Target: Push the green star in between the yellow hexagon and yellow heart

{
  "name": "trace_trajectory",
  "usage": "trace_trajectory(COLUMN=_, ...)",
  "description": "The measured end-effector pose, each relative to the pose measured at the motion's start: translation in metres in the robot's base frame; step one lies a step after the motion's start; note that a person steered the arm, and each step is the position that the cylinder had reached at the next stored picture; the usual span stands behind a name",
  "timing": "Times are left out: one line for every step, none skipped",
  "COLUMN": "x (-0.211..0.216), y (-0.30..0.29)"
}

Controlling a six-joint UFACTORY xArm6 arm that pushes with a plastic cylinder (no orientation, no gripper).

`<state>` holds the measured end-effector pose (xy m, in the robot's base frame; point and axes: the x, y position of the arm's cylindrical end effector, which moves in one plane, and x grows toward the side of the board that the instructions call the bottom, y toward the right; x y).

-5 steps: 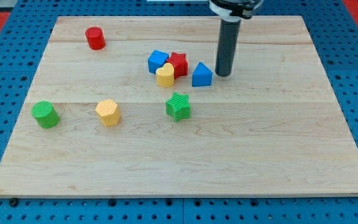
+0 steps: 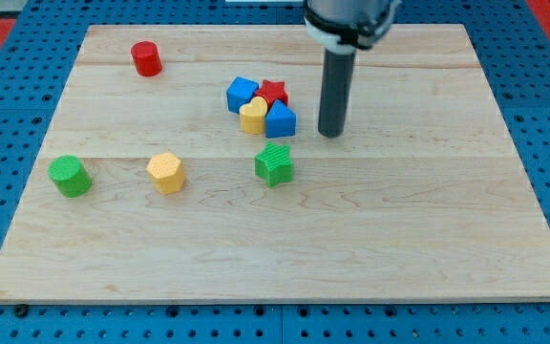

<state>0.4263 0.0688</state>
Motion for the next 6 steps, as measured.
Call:
trace_trajectory(x=0.052, y=-0.010)
trace_trajectory(x=0.043, y=-0.066)
trace_trajectory(x=0.020, y=-0.103)
trace_trajectory(x=0.038, y=-0.104)
trace_trajectory(x=0.071, y=-0.119)
trace_trajectory(x=0.048, y=-0.143)
